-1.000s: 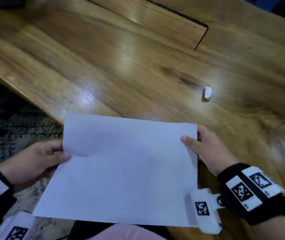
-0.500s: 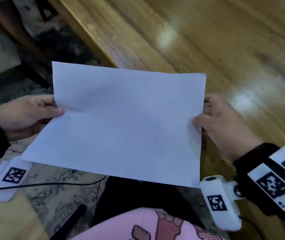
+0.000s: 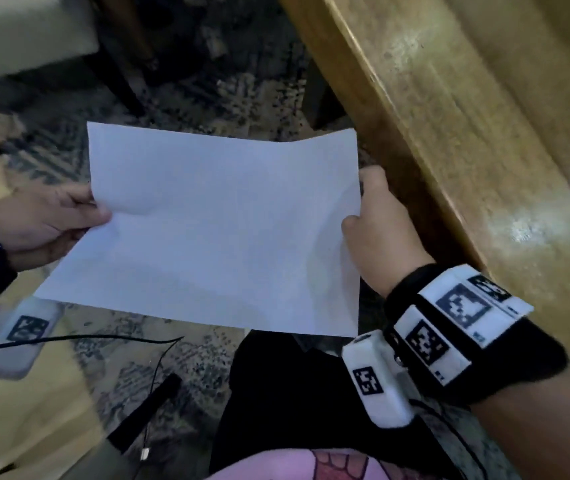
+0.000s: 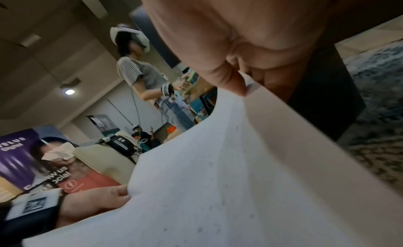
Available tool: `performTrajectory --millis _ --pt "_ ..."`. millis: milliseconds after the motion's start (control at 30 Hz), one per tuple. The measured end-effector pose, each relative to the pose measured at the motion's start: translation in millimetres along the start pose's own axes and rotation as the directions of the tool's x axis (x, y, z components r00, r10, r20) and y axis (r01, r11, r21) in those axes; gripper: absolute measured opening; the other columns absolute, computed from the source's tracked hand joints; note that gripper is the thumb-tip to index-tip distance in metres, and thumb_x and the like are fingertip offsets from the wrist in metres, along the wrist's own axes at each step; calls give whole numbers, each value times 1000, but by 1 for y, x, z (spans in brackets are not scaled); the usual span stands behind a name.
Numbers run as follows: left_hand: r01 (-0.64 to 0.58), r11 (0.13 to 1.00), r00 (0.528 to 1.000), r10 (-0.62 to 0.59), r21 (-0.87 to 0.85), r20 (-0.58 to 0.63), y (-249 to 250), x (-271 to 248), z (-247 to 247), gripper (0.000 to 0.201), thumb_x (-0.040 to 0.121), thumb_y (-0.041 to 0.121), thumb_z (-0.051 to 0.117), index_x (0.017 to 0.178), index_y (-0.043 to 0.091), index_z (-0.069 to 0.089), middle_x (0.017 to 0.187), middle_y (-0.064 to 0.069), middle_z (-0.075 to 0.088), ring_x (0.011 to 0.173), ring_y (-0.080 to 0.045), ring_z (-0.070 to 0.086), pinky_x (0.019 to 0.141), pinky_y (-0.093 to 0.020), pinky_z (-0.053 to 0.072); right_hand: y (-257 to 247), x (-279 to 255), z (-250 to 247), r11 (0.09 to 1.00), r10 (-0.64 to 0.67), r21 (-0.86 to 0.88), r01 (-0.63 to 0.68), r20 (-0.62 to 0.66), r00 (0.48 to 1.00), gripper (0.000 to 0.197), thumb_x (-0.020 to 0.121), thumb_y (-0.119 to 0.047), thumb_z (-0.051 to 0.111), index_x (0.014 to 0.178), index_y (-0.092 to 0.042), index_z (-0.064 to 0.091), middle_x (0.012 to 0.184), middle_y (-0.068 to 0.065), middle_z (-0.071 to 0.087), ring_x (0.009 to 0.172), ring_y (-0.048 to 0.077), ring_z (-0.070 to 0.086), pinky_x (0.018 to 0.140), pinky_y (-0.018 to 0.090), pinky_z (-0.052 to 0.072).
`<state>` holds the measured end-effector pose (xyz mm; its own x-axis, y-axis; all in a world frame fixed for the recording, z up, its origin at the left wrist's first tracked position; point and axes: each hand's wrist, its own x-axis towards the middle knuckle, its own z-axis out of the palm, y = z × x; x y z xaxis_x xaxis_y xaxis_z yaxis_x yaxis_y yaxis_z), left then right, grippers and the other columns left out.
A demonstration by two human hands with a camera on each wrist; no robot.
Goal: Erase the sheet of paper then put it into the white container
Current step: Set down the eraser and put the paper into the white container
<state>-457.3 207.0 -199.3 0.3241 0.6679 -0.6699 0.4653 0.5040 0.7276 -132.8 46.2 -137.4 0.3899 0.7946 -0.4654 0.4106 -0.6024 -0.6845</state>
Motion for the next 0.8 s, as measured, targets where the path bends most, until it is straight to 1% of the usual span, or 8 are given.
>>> performTrajectory --millis 133,267,367,467,600,700,733,800 --pt "115 990 992 -109 -77 70 -23 7 0 23 55 22 66 75 28 74 75 6 76 67 -15 72 52 -26 58 10 40 38 999 42 -21 -41 52 998 36 90 8 33 110 -22 39 97 3 56 78 17 53 64 29 45" --pt "211 971 977 -209 -115 33 -61 24 1 26 86 2 47 94 15 67 83 1 76 71 -21 72 54 -29 59 32 83 69 995 84 40 -87 54 995 39 89 9 33 102 -25 48 84 -7 56 70 7 53 54 21 42" --pt "262 960 965 -261 -95 20 -87 43 12 25 87 -3 46 105 6 61 84 -3 76 75 -25 71 56 -31 60 56 116 95 986 140 77 -145 74 987 44 87 6 37 101 -31 54 92 -3 65 80 20 63 67 35 55" --pt "280 957 960 -281 -74 -7 -107 63 27 27 86 -5 48 110 1 58 101 -14 69 86 -29 69 64 -35 59 83 147 123 984 152 84 -159 86 985 34 87 5 46 103 -22 60 98 5 67 89 28 64 76 42 55" --pt "278 959 957 -282 -63 -64 -143 90 40 22 84 -7 52 99 4 63 75 -1 76 70 -23 71 58 -32 60 122 182 154 987 144 60 -149 89 986 32 86 10 46 103 -15 59 88 2 67 79 21 64 66 29 54" --pt "248 968 960 -240 39 -147 -164 108 48 21 82 -2 58 96 10 69 84 -11 75 81 -34 68 73 -48 59 145 201 168 986 150 48 -157 134 980 36 87 14 39 109 -8 56 90 4 63 77 19 58 55 18 44" --pt "246 968 958 -236 43 -161 -167 110 53 22 82 -2 58 99 8 68 90 -15 73 82 -35 67 75 -45 58 153 205 171 987 149 45 -156 137 979 37 87 15 37 111 -7 55 93 7 62 81 21 57 56 18 43" --pt "228 974 960 -222 14 -169 -171 112 62 22 83 -6 55 101 1 65 93 -17 70 74 -31 62 58 -27 58 169 213 178 985 163 33 -168 127 978 37 87 16 37 112 -7 53 96 9 59 86 24 57 57 14 42"
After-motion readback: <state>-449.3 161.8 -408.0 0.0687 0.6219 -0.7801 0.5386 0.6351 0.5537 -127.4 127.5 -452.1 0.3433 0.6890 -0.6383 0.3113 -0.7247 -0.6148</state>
